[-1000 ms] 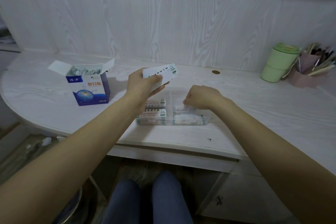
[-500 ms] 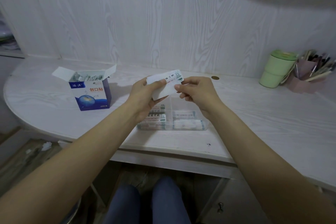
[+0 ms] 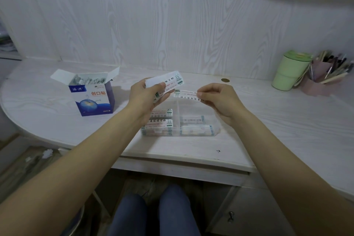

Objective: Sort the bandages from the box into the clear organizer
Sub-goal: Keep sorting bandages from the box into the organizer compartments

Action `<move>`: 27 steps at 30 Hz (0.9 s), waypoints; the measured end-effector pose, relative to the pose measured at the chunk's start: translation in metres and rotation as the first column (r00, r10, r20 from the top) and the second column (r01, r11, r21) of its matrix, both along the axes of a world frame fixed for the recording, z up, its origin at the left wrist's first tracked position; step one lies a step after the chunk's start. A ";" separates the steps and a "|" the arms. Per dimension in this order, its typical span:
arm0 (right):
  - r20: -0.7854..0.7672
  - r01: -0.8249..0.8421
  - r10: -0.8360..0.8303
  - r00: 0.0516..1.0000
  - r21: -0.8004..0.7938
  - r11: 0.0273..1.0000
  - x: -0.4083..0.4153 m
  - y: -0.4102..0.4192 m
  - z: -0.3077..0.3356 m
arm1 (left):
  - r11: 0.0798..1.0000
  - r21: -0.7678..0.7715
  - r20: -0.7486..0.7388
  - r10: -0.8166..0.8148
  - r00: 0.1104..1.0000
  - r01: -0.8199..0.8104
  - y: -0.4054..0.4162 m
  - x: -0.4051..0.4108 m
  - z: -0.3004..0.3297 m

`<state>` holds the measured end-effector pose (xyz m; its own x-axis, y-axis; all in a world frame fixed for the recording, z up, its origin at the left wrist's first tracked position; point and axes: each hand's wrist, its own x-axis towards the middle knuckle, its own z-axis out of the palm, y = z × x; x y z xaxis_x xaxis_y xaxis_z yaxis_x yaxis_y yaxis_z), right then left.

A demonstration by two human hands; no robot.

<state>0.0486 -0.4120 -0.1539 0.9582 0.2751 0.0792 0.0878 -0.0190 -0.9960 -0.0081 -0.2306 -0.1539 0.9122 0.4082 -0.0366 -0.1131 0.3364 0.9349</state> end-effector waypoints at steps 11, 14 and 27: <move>0.258 0.116 0.094 0.962 -0.694 0.711 0.012 0.006 -0.011 | 0.999 0.033 -0.021 -0.020 1.000 0.021 0.000 -0.001 -0.002; 0.239 0.094 0.150 0.959 -0.770 0.632 0.012 0.012 -0.012 | 0.999 0.035 -0.026 -0.020 0.999 0.021 -0.001 -0.001 -0.002; 0.096 -0.014 0.253 0.963 -0.916 0.401 0.001 0.021 -0.011 | 0.999 0.035 -0.010 -0.025 1.000 0.025 0.000 -0.004 -0.003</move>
